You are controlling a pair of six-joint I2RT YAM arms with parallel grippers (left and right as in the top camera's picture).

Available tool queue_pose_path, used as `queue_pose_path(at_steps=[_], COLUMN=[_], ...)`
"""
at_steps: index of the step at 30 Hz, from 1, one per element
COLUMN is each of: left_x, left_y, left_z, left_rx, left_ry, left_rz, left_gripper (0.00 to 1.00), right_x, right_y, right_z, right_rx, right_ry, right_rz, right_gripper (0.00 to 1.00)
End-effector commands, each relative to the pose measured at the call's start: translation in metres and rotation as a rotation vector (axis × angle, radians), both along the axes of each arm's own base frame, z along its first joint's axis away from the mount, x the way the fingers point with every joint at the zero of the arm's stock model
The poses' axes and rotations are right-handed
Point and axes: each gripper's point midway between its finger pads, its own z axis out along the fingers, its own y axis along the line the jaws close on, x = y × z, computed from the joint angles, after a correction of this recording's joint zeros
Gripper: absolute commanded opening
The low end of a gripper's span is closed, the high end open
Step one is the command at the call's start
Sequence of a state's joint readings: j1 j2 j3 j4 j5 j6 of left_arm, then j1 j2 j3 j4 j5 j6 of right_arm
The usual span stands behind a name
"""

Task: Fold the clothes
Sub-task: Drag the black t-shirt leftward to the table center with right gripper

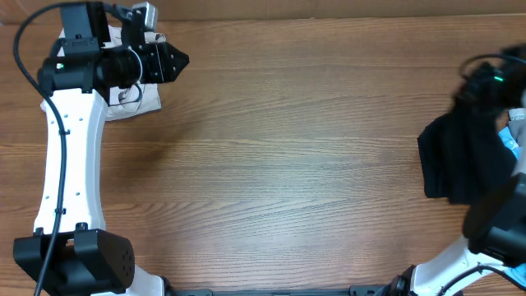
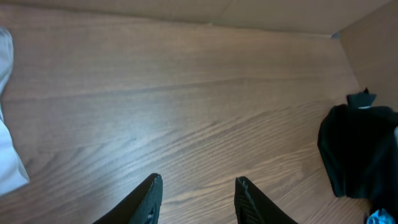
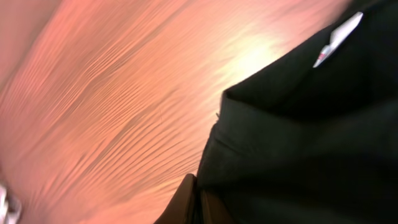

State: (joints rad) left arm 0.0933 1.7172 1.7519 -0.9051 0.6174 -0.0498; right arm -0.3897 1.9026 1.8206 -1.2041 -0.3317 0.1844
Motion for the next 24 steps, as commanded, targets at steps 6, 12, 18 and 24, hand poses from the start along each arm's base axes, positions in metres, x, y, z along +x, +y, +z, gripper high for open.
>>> queue_pose_path(at_steps=[6, 12, 18, 24], left_x=[0.003, 0.006, 0.002, -0.009], left_y=[0.009, 0.03, 0.064, 0.086], left_z=[0.039, 0.04, 0.036, 0.024], left_rx=[0.047, 0.071, 0.075, 0.118], left_ry=[-0.096, -0.099, -0.071, -0.025], left_rz=[0.042, 0.096, 0.17, 0.191], left_gripper=[0.42, 0.42, 0.42, 0.42], right_x=[0.018, -0.012, -0.055, -0.095], right_y=[0.168, 0.283, 0.366, 0.427], right_z=[0.06, 0.061, 0.062, 0.067], right_rx=[0.054, 0.084, 0.107, 0.128], right_ry=[-0.158, -0.154, -0.151, -0.183], right_rz=[0.422, 0.683, 0.879, 1.033], right_gripper=[0.04, 0.04, 0.04, 0.04])
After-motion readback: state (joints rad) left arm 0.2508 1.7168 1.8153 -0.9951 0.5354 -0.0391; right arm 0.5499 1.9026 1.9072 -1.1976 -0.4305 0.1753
